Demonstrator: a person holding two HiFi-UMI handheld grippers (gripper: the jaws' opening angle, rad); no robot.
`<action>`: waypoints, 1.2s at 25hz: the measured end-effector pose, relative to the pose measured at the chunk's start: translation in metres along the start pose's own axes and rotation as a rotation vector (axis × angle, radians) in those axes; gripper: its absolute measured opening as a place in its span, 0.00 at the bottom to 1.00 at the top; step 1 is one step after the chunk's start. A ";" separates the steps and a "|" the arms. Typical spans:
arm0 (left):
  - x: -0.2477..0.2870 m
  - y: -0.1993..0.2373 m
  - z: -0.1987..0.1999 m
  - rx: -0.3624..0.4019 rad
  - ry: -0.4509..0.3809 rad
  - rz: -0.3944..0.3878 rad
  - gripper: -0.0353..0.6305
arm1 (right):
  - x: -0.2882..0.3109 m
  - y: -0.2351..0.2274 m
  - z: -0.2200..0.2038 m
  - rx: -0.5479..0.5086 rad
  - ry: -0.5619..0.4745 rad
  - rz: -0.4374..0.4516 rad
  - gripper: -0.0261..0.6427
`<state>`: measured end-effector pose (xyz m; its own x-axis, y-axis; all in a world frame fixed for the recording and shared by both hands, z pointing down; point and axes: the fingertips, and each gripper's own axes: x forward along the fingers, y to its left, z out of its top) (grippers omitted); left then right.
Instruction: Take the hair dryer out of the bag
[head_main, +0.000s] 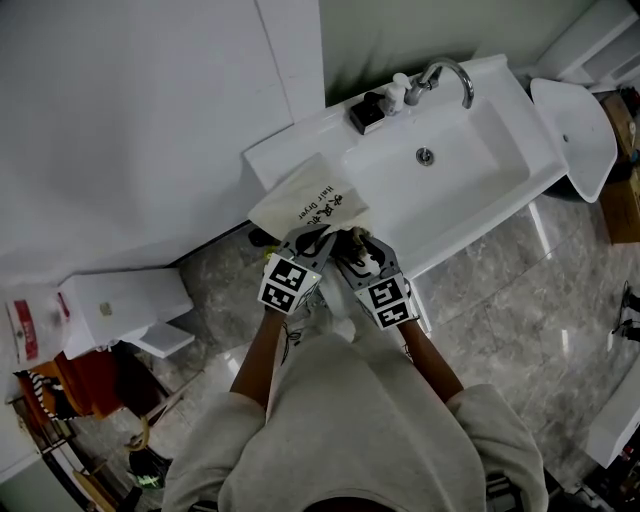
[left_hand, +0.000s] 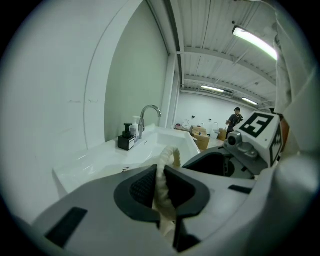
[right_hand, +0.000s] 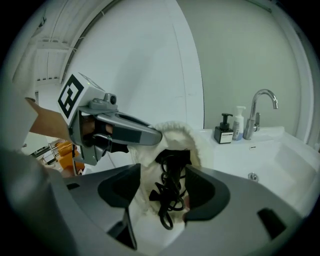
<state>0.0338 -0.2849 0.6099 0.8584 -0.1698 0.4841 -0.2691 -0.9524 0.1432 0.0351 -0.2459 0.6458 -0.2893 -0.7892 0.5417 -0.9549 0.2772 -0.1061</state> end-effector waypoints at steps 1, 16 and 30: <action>-0.001 0.001 0.001 -0.004 -0.002 0.000 0.10 | 0.005 0.000 -0.001 -0.001 0.013 0.006 0.44; 0.001 0.008 -0.004 -0.029 -0.001 0.007 0.10 | 0.066 -0.012 -0.024 0.026 0.206 0.051 0.44; 0.001 0.015 -0.010 -0.056 -0.001 0.019 0.10 | 0.111 -0.011 -0.069 0.168 0.398 0.104 0.48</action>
<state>0.0263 -0.2968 0.6211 0.8535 -0.1879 0.4861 -0.3091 -0.9335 0.1819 0.0179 -0.2984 0.7642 -0.3681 -0.4805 0.7960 -0.9290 0.2253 -0.2936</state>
